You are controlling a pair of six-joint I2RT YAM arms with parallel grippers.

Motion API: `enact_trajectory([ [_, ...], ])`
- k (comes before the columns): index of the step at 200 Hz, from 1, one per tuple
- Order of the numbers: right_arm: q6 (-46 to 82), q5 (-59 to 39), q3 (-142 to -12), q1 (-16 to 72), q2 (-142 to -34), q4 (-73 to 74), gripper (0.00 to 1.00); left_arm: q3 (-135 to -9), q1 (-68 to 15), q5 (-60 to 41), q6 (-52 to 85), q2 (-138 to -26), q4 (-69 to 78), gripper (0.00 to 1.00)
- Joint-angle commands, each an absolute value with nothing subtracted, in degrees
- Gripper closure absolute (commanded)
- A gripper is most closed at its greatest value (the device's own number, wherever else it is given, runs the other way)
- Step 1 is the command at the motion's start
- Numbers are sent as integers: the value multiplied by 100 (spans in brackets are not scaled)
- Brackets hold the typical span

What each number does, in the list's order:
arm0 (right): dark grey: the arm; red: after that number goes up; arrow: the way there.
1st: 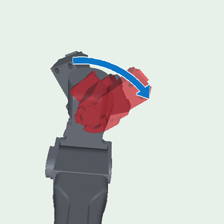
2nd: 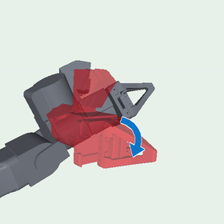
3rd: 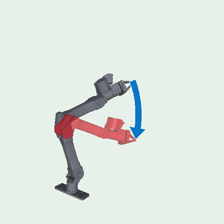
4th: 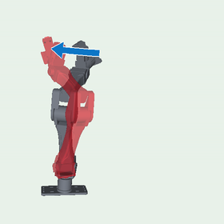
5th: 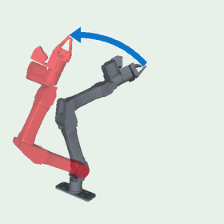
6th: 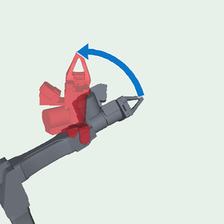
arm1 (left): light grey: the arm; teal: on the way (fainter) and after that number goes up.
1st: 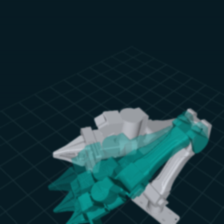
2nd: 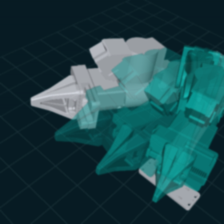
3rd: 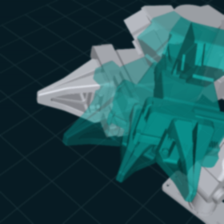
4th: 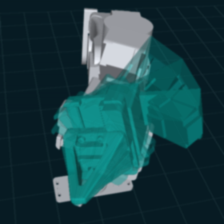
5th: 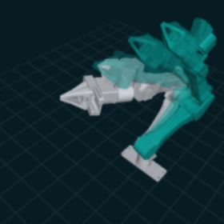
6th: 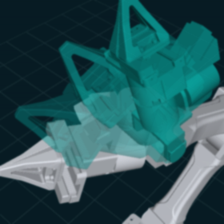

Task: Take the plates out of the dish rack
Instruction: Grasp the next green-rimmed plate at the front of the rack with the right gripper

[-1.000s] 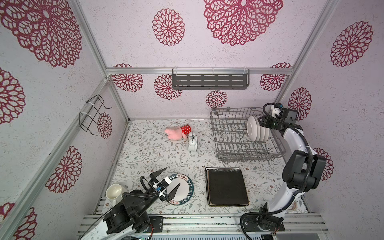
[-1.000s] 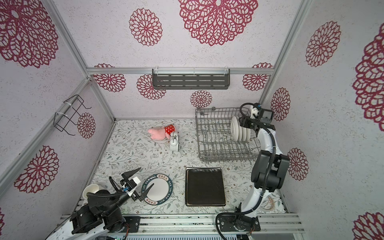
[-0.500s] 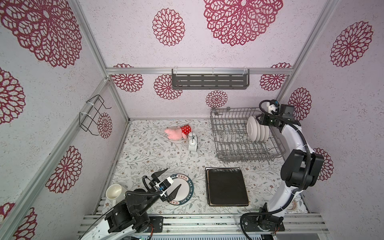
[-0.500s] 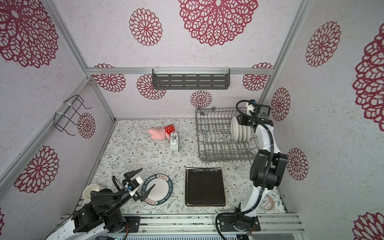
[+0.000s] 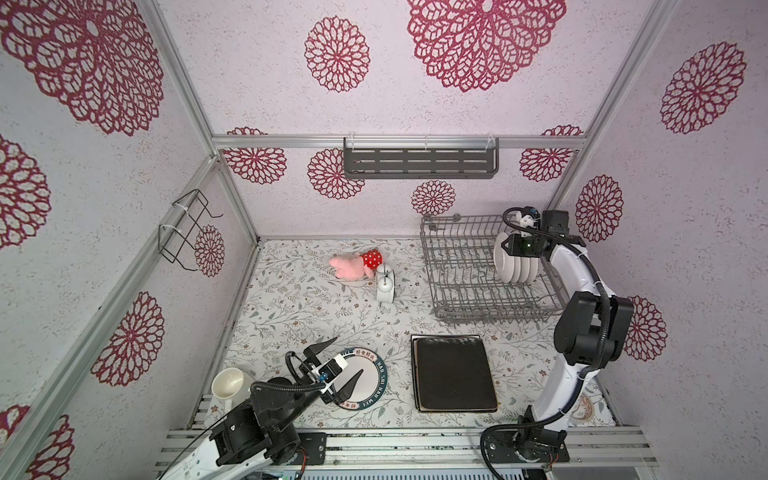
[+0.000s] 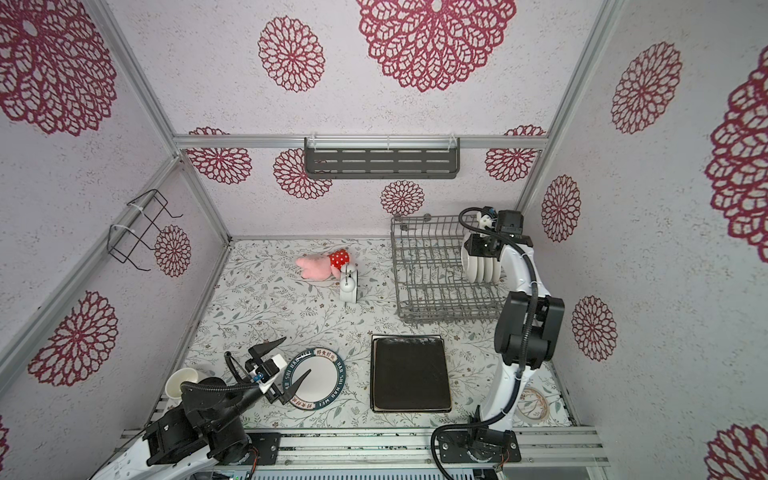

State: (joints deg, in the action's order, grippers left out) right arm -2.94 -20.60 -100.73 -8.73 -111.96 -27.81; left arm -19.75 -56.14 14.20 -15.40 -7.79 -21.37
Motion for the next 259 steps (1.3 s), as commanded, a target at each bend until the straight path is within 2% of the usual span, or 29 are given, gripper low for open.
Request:
enact_trajectory([
  [1,-435,-1917,-10254,-875,-11042,-2873,69,-1928,-5529,1354,-1623,-747,-2147,3],
  [150,-628,-1889,-10099,-888,-10623,-2861,69,-1917,-5537,1310,-1638,-646,-2162,3],
  [259,-652,-1712,-10152,-981,-10797,-2945,69,-1916,-5528,1292,-1639,-628,-2184,2],
])
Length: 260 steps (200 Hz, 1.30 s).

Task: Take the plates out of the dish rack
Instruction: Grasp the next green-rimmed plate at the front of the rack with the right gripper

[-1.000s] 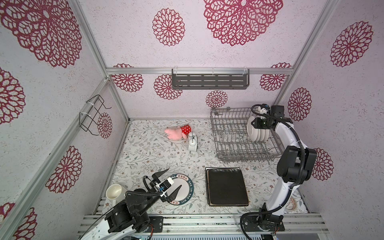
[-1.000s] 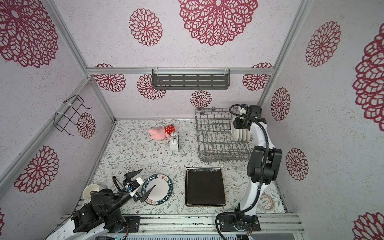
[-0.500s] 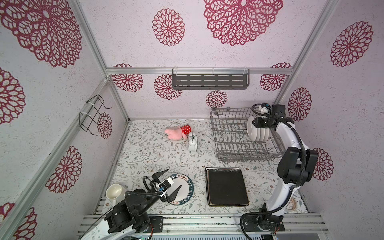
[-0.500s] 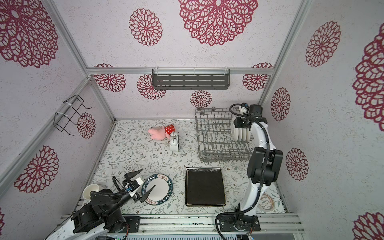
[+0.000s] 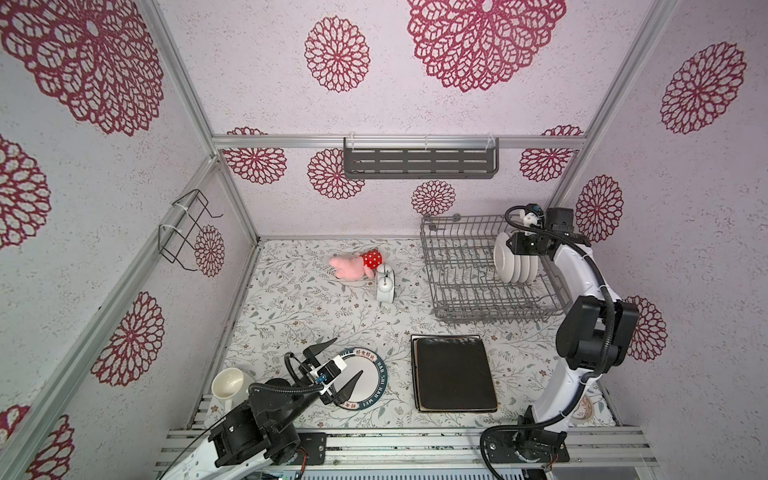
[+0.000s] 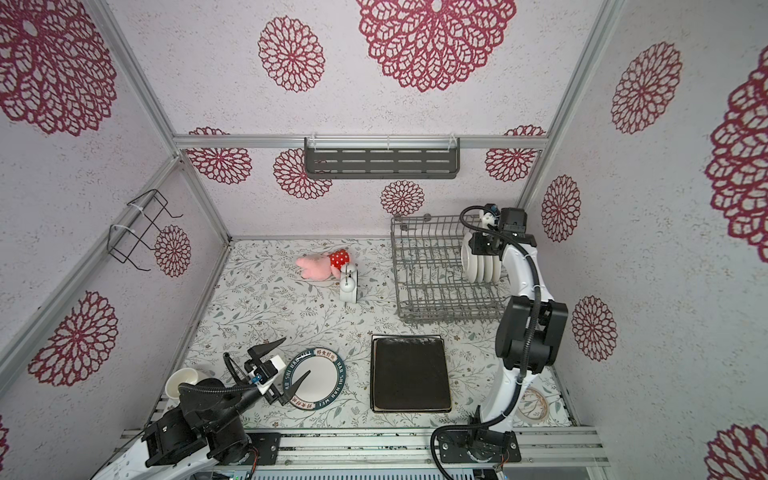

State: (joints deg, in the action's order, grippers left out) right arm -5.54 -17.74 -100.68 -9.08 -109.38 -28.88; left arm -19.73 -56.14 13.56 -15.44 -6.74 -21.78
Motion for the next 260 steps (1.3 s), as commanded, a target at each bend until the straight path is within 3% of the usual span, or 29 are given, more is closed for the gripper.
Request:
enact_trajectory([
  [1,-655,-1708,-10152,-987,-10795,-2945,69,-1916,-5533,1292,-1637,-631,-2186,3],
  [177,-711,-1739,-10136,-1041,-11197,-3015,69,-1906,-5531,1301,-1636,-693,-2185,3],
  [260,-768,-1769,-10125,-1045,-11321,-3067,77,-1902,-5528,1292,-1639,-695,-2193,3],
])
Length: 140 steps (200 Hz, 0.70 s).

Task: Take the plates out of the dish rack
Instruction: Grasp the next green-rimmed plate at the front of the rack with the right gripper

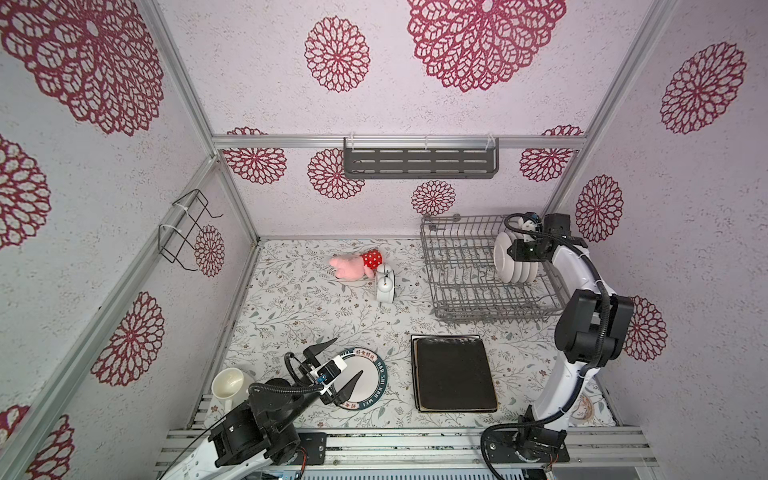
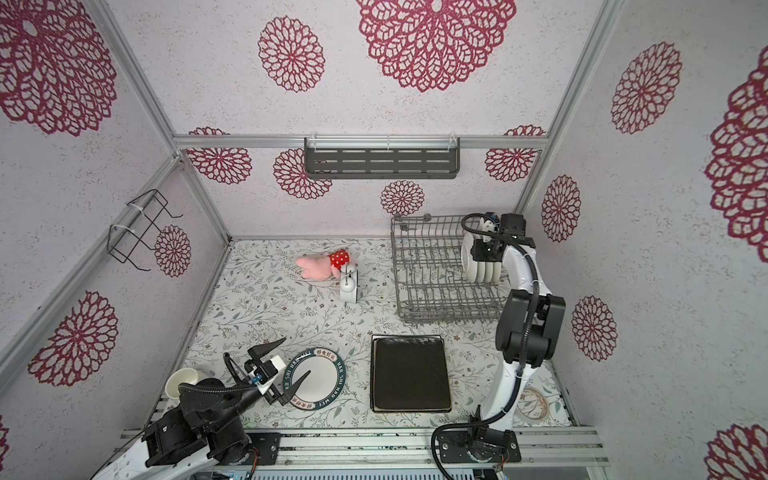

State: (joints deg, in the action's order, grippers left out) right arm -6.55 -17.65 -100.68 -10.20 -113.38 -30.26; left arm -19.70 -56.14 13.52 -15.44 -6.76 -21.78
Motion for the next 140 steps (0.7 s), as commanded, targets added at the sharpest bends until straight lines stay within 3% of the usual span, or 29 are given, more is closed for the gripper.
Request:
enact_trajectory([
  [1,-768,-1769,-10125,-1045,-11321,-3067,77,-1900,-5528,1292,-1641,-695,-2191,3],
  [140,-928,-2074,-10225,-1046,-11208,-3066,88,-1898,-5528,1248,-1670,-650,-2206,3],
])
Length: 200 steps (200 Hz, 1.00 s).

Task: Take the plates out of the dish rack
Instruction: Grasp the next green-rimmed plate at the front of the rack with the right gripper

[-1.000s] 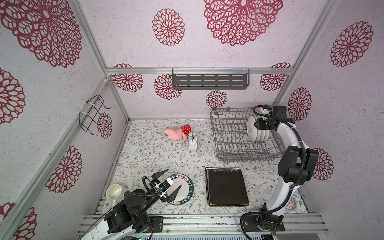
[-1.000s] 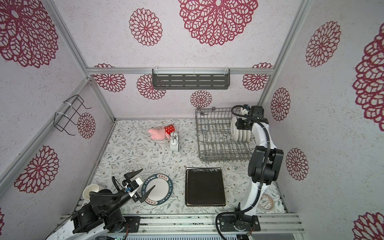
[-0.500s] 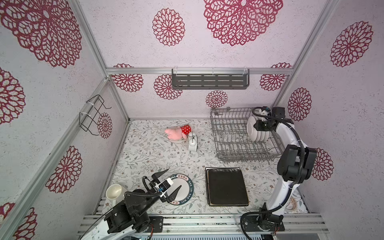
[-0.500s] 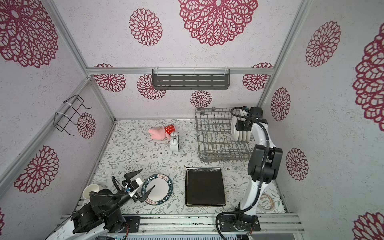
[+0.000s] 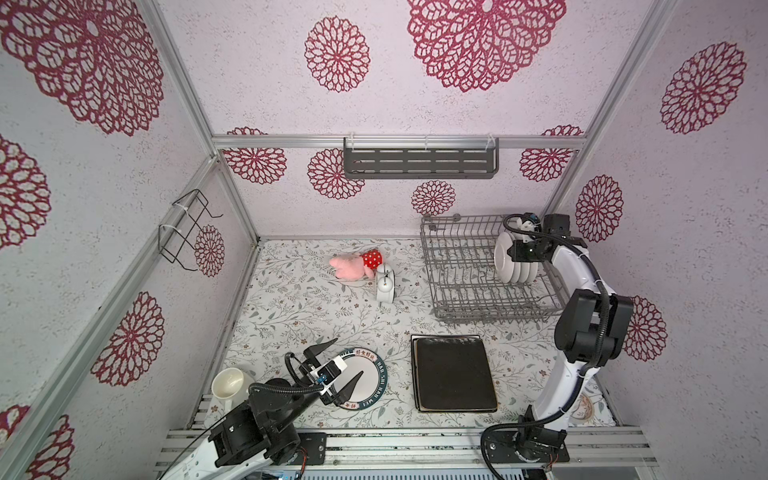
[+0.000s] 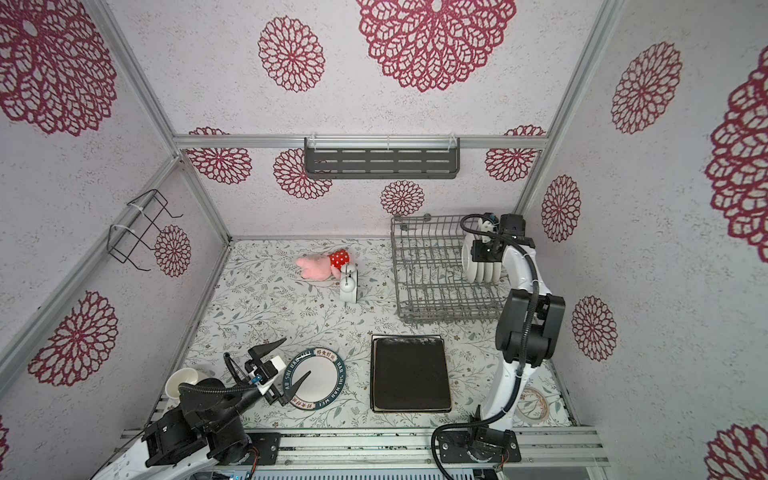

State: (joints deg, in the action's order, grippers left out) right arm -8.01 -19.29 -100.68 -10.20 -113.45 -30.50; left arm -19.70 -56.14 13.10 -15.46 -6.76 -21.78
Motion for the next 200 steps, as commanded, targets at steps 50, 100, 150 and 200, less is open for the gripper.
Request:
enact_trajectory([
  [50,-923,-2239,-10414,-1039,-11116,-3145,90,-1881,-5526,1239,-1683,-607,-2210,3],
  [100,-906,-2291,-10380,-1037,-10886,-3138,91,-1897,-5528,1178,-1681,-531,-2243,3],
  [150,-798,-2670,-10346,-1037,-10675,-3085,92,-1939,-5537,1098,-1649,-512,-2342,3],
  [200,-703,-2819,-10183,-1037,-10437,-3015,92,-1926,-5549,1064,-1651,-486,-2358,3],
])
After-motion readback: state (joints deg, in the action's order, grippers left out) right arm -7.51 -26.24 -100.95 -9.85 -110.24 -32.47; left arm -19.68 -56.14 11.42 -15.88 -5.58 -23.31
